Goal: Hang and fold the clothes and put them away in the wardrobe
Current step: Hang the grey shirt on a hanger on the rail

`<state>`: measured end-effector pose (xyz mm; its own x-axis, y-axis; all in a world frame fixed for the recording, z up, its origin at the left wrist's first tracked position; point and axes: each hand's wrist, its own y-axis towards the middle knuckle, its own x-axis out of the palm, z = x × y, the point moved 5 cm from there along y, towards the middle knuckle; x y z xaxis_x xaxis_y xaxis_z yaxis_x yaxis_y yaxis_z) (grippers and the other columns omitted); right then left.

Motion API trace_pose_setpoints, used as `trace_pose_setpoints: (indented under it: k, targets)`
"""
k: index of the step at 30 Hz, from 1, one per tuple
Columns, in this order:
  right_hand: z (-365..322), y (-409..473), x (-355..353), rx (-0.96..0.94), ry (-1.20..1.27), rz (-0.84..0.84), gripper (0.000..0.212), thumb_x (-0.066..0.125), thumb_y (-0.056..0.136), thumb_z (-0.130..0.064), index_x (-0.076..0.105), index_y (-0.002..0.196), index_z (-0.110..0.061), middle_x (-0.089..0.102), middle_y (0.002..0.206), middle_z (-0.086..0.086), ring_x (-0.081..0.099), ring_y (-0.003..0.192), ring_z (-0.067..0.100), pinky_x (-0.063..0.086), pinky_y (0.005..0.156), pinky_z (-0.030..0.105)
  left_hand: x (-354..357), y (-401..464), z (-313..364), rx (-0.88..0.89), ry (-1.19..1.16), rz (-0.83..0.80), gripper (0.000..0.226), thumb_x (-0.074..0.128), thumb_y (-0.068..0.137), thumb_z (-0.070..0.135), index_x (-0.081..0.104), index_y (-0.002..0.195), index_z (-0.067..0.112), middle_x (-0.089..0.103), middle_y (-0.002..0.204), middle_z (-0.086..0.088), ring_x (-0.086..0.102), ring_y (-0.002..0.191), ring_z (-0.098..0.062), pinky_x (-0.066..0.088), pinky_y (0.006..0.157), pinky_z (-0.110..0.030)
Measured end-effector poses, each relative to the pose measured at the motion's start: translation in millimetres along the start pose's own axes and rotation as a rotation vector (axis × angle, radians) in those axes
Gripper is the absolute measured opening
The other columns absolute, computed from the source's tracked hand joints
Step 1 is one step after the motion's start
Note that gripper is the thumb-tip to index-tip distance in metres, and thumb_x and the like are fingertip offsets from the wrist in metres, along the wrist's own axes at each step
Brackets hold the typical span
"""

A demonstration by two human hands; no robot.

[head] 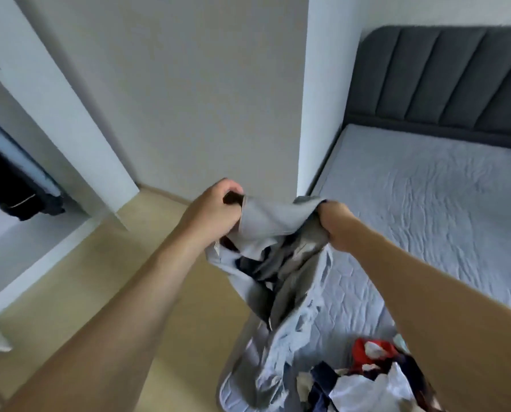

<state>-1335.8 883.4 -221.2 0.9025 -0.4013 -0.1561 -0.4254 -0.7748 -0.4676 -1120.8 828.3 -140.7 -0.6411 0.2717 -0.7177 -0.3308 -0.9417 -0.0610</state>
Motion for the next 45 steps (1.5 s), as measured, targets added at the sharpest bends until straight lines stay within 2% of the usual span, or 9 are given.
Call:
trace_pose_setpoints:
  k: [3, 7, 11, 14, 21, 26, 33, 37, 45]
  targets:
    - [-105.6, -55.8, 24.0, -0.13, -0.112, -0.19, 0.017, 0.05, 0.094, -0.014, 0.061, 0.083, -0.007, 0.066, 0.092, 0.016, 0.064, 0.078, 0.028, 0.054, 0.083, 0.041, -61.0, -31.7, 8.1, 0.036, 0.095, -0.115, 0.048, 0.051, 0.079, 0.005, 0.058, 0.118, 0.031, 0.062, 0.098, 0.006, 0.06, 0.091, -0.017, 0.048, 0.076, -0.027]
    - [-211.5, -125.5, 79.1, -0.335, -0.531, -0.439, 0.034, 0.075, 0.077, -0.023, 0.062, 0.104, -0.008, 0.07, 0.097, 0.014, 0.068, 0.09, 0.031, 0.056, 0.085, 0.043, -160.8, -56.0, 16.1, -0.018, -0.293, 0.291, 0.032, 0.043, 0.086, 0.001, 0.07, 0.087, 0.016, 0.069, 0.082, 0.0, 0.064, 0.079, -0.021, 0.05, 0.066, -0.028]
    - [-271.8, -158.5, 135.9, -0.71, -1.266, -0.169, 0.055, 0.074, 0.066, -0.026, 0.042, 0.11, -0.015, 0.063, 0.079, 0.003, 0.059, 0.072, 0.022, 0.049, 0.068, 0.036, -238.7, -54.8, 1.7, -0.122, -1.007, 0.328, 0.011, 0.057, 0.088, 0.013, 0.065, 0.082, 0.013, 0.067, 0.074, -0.006, 0.062, 0.073, -0.023, 0.047, 0.07, -0.029]
    - [-295.5, -160.6, 184.9, -0.876, -1.421, -0.055, 0.05, 0.065, 0.071, -0.016, 0.034, 0.11, -0.014, 0.055, 0.077, 0.006, 0.054, 0.069, 0.025, 0.048, 0.065, 0.038, -289.4, -51.0, -13.6, -0.078, -1.229, 0.325, 0.009, 0.059, 0.088, 0.011, 0.067, 0.087, 0.009, 0.069, 0.074, -0.008, 0.067, 0.067, -0.022, 0.053, 0.069, -0.029]
    - [-329.3, -118.3, 295.8, -0.898, -1.293, 0.172, 0.027, 0.045, 0.083, -0.007, 0.051, 0.11, -0.008, 0.056, 0.113, 0.015, 0.056, 0.104, 0.035, 0.044, 0.078, 0.033, -394.6, -43.2, -108.3, -0.166, -1.313, 0.533, 0.031, 0.057, 0.087, 0.018, 0.066, 0.115, 0.008, 0.069, 0.109, -0.016, 0.067, 0.097, -0.031, 0.056, 0.083, -0.041]
    - [-352.5, -101.2, 396.6, -0.719, -1.103, 0.052, 0.017, 0.039, 0.088, -0.001, 0.052, 0.078, -0.001, 0.049, 0.069, 0.011, 0.055, 0.081, 0.03, 0.04, 0.057, 0.028, -472.8, -38.1, -187.4, -0.2, -1.081, 0.513, 0.024, 0.055, 0.092, 0.028, 0.07, 0.1, 0.011, 0.074, 0.088, -0.01, 0.069, 0.078, -0.024, 0.057, 0.074, -0.032]
    - [-435.5, -138.5, 542.0, -1.143, -1.214, 0.031, 0.01, 0.046, 0.082, -0.013, 0.053, 0.09, -0.011, 0.054, 0.087, 0.008, 0.051, 0.081, 0.028, 0.04, 0.066, 0.029, -542.2, -15.1, -263.2, -0.159, -0.844, 0.338, 0.02, 0.058, 0.079, 0.011, 0.064, 0.094, -0.001, 0.059, 0.087, -0.019, 0.057, 0.082, -0.03, 0.048, 0.075, -0.038]
    - [-459.5, -114.1, 607.4, -1.208, -1.259, -0.011, 0.019, 0.05, 0.082, -0.018, 0.05, 0.101, -0.013, 0.054, 0.092, 0.008, 0.054, 0.083, 0.029, 0.044, 0.066, 0.033, -577.6, 15.4, -304.9, -0.264, -0.995, 0.621, 0.028, 0.049, 0.085, 0.016, 0.043, 0.058, 0.013, 0.039, 0.065, -0.003, 0.041, 0.057, -0.016, 0.037, 0.058, -0.023]
    - [-491.2, -0.4, 743.9, -1.151, -1.056, -0.219, 0.014, 0.056, 0.088, -0.021, 0.064, 0.097, -0.013, 0.058, 0.095, 0.003, 0.052, 0.084, 0.021, 0.038, 0.069, 0.027, -675.0, 86.0, -416.0, -0.464, -0.801, 0.982, 0.024, 0.044, 0.101, 0.027, 0.058, 0.1, 0.008, 0.052, 0.073, -0.006, 0.048, 0.063, -0.019, 0.04, 0.056, -0.029]
